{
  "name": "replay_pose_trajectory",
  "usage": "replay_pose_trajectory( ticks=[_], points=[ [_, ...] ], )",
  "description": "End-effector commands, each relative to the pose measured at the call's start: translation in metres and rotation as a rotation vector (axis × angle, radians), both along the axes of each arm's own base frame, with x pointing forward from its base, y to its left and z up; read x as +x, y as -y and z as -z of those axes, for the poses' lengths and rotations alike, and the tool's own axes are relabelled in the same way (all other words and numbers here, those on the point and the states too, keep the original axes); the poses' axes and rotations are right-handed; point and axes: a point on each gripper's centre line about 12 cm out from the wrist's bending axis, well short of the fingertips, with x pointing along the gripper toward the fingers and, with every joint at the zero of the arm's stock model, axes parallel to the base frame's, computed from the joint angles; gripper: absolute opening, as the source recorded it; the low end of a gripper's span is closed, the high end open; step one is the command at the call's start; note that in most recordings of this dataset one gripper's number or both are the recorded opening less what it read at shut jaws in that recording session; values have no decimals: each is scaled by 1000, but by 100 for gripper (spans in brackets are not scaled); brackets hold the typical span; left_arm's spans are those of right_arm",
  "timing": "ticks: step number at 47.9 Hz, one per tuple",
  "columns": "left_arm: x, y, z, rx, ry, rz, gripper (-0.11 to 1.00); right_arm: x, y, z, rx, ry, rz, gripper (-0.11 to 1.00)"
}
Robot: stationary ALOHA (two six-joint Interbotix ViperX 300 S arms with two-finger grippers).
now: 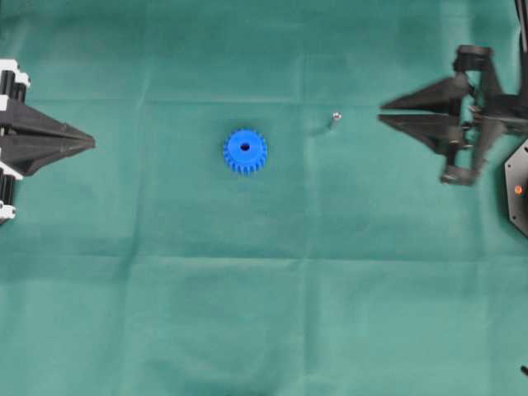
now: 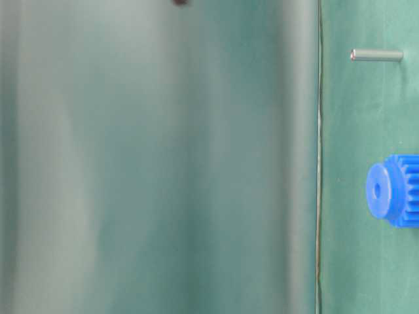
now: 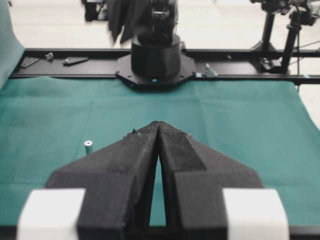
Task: Insert the shaft placed at a random location into the center hole of the small gear at another random location.
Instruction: 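Move the right gripper left toward the small silver shaft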
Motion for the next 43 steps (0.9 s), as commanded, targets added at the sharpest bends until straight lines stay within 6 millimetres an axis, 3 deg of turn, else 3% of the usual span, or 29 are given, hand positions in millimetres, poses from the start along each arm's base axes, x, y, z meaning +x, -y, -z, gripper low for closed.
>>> replay_pose_trajectory(
  ticks=[1, 6, 9, 13, 30, 43],
  points=[
    [2, 0, -10, 3, 25, 2, 0, 10, 8, 6, 5, -4, 26, 48],
    [2, 0, -9, 3, 21, 2, 0, 18, 15, 28, -11, -44, 38, 80],
    [2, 0, -9, 4, 20, 2, 0, 23, 18, 39, -16, -56, 46, 90],
    [2, 0, -8, 11, 12, 2, 0, 28, 24, 56, -9, -82, 67, 85],
    [3, 0, -4, 11, -15, 2, 0, 44, 44, 115, 24, -170, 134, 86],
    [3, -1, -2, 11, -29, -3, 0, 47, 46, 127, 38, -193, 145, 86]
  ],
)
